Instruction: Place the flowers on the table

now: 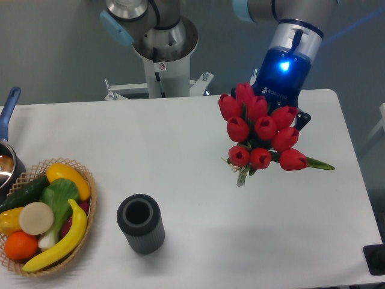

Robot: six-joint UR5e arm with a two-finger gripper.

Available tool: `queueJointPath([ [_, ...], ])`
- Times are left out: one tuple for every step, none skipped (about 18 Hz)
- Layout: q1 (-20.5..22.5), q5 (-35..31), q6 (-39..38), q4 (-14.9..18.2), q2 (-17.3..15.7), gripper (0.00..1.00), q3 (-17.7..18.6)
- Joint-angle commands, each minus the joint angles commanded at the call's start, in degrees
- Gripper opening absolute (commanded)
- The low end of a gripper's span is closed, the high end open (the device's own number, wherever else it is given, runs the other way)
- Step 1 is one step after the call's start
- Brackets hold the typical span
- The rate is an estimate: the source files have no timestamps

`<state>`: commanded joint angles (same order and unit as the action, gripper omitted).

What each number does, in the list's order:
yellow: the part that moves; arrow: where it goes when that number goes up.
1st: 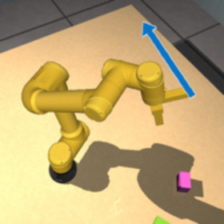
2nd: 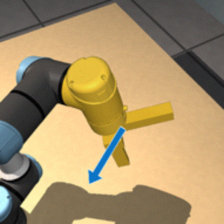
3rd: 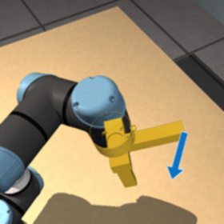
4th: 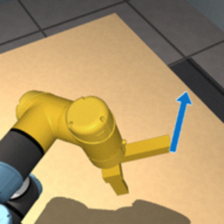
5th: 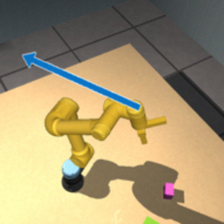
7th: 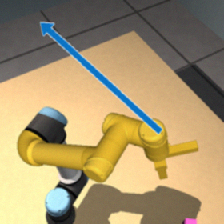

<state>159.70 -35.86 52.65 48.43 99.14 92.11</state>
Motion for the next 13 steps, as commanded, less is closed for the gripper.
queueJointPath([
  [-0.09, 0.00, 0.00, 0.00, -0.09, 0.48, 0.09],
  [-0.09, 0.00, 0.17, 0.00, -0.09, 0.48, 0.26],
  [-0.09, 0.00, 0.52, 0.00, -0.35, 0.48, 0.52],
  [-0.17, 0.00, 0.61, 0.09, -0.44, 0.48, 0.44],
  [-0.18, 0.00, 0.62, 0.09, -0.44, 0.48, 0.53],
  [-0.09, 0.00, 0.62, 0.09, -0.44, 0.48, 0.53],
  [-0.09, 0.00, 0.62, 0.09, -0.44, 0.48, 0.53],
  [-0.09, 0.00, 0.62, 0.09, -0.53, 0.48, 0.53],
  [-0.09, 0.00, 0.62, 0.09, -0.53, 0.48, 0.53],
  [-0.09, 0.00, 0.62, 0.09, -0.53, 0.48, 0.44],
  [0.00, 0.00, 0.62, 0.09, -0.53, 0.48, 0.27],
  [0.17, 0.00, 0.62, 0.09, -0.53, 0.48, 0.09],
  [0.26, 0.00, 0.53, 0.09, -0.53, 0.48, 0.00],
])
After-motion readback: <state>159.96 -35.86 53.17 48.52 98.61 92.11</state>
